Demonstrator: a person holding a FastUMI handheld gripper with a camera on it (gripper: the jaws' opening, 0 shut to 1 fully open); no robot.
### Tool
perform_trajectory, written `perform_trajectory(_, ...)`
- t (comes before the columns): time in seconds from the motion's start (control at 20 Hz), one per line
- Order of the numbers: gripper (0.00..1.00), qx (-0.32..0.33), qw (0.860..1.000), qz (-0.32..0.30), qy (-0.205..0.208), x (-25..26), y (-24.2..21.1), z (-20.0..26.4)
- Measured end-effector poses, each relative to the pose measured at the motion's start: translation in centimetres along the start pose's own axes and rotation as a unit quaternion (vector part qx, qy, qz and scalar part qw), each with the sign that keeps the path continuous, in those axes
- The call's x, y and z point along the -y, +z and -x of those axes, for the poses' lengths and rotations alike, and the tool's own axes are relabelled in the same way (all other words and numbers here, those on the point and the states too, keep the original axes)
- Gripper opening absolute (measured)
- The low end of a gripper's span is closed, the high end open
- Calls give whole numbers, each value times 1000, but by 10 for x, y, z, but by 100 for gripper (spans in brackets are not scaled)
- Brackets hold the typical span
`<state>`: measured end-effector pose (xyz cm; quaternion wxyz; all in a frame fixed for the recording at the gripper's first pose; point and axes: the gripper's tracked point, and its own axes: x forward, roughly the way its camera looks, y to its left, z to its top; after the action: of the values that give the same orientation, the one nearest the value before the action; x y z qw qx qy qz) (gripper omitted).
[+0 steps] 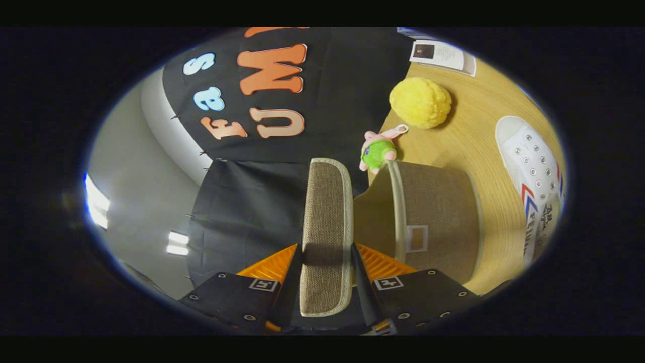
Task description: Open the storage box then place both shoes into the box .Put the left shoe in first, then the right shoe, with the right side of both shoes facing outward in a uniform manner.
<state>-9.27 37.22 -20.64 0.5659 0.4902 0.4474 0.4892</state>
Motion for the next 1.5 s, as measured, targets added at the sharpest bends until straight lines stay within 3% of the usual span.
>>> perform_trajectory(0.1,52,3,1000,8,11,-16,0,-5)
perform_trajectory(0.35,39,-2,999,33,-6,-25,-7,-32)
perform_trajectory(0.6,15,-21,999,48,11,-53,-26,-63)
perform_trajectory(1.0,8,-35,996,77,4,-77,-47,-118)
perform_trajectory(1.5,2,-97,988,116,-31,-62,-97,-185)
